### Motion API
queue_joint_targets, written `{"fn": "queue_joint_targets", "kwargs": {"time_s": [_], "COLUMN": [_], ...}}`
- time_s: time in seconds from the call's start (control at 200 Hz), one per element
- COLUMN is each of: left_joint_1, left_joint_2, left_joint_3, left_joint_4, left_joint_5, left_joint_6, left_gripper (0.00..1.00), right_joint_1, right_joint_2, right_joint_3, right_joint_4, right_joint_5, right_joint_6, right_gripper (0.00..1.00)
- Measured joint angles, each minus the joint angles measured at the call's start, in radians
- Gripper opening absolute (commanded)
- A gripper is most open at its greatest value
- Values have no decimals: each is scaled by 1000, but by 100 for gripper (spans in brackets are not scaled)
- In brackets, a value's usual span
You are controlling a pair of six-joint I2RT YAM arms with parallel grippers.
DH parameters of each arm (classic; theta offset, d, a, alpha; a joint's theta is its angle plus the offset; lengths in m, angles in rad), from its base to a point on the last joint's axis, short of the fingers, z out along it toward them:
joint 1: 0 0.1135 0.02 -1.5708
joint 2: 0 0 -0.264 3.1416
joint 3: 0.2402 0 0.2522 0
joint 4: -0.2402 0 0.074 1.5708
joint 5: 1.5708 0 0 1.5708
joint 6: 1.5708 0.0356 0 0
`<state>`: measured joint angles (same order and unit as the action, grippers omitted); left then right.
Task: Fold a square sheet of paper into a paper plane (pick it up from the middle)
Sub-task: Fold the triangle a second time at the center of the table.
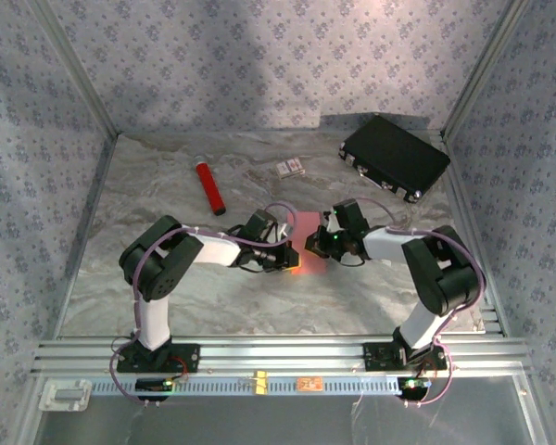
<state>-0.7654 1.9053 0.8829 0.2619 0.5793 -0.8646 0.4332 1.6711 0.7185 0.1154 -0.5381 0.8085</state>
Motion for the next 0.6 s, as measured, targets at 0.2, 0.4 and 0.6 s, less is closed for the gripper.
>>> {"fn": "queue_joint_targets", "kwargs": {"time_s": [0.2,0.4,0.6], "left_joint_1": [0,0,0], "left_joint_2": [0,0,-2], "left_joint_3": [0,-2,-3], "left_joint_4": [0,2,5], "left_joint_5": [0,0,0], "left_joint_6": [0,-1,-1], "left_gripper": [0,0,0], "right_joint_1": [-39,-132,-190], "right_joint_2": [47,59,64], "right_joint_3": [-18,6,22], "right_joint_4": [50,39,21], "right_joint_5": [-5,0,0], "right_joint_6": [18,8,-5], "right_gripper": [4,4,4]}}
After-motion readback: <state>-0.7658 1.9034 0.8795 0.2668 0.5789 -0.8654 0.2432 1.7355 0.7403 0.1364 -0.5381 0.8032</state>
